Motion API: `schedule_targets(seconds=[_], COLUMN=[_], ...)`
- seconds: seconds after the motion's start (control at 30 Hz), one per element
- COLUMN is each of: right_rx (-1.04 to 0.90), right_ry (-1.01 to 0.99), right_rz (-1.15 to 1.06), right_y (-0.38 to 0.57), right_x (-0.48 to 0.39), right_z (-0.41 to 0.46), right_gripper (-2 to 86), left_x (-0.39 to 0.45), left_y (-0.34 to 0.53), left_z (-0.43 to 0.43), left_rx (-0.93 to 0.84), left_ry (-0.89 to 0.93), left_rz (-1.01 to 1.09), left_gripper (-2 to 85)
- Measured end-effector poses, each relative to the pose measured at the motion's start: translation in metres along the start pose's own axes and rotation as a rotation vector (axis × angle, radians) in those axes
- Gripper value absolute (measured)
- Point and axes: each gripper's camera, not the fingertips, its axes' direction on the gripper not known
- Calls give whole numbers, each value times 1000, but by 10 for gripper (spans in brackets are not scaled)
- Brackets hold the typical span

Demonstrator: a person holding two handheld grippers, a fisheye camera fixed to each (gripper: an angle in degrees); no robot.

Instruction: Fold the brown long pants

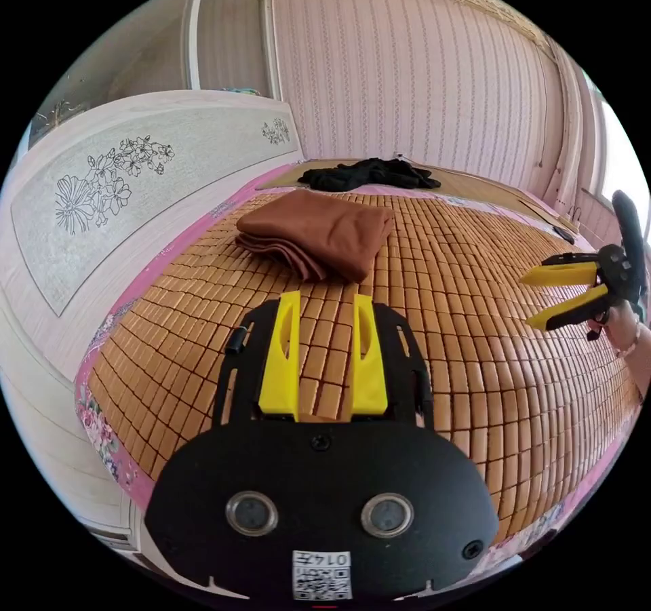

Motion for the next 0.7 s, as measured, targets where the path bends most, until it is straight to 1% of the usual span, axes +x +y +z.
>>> schedule_targets(seconds=[0.07,0.17,0.2,0.23,0.27,0.3,0.33,0.4,0.43,0.5,0.53,0.57,0.63,0.7], right_rx=[-36,14,28,46,33,10,-47,-15,25,31,11,20,81,108], right_ry=[-64,-48,-50,-74,-125,-152,-170,-137,-92,-108,-158,-199,-182,-138], right_rz=[9,5,3,5,26,50,96,117,136,118,132,147,136,100], right_y=[-43,-86,-93,-105,-116,-120,-127,-128,-124,-117,-112,-103,-84,-66], right_x=[0,-3,-4,-3,-1,1,4,7,10,15,21,25,25,23], right_z=[35,68,74,89,106,115,131,132,130,133,136,133,114,88], right_gripper=[145,148,150,154,158,153,144,129,107,85,64,32,17,8], left_x=[-13,-38,-50,-55,-63,-70,-73,-81,-83,-83,-82,-81,-80,-79], left_y=[-31,-60,-64,-67,-73,-77,-79,-86,-88,-91,-91,-91,-90,-86], left_z=[21,57,69,73,78,83,83,74,71,55,49,35,13,-22], left_rx=[-51,-176,-226,-247,-274,-312,-315,-317,-317,-303,-292,-253,-199,-132], left_ry=[-6,13,56,95,194,226,237,253,247,254,258,266,298,400], left_rz=[-23,-127,-199,-221,-241,-263,-260,-221,-209,-145,-141,-124,-93,-90], left_gripper=[129,131,120,115,101,91,87,73,64,25,15,8,0,-6])
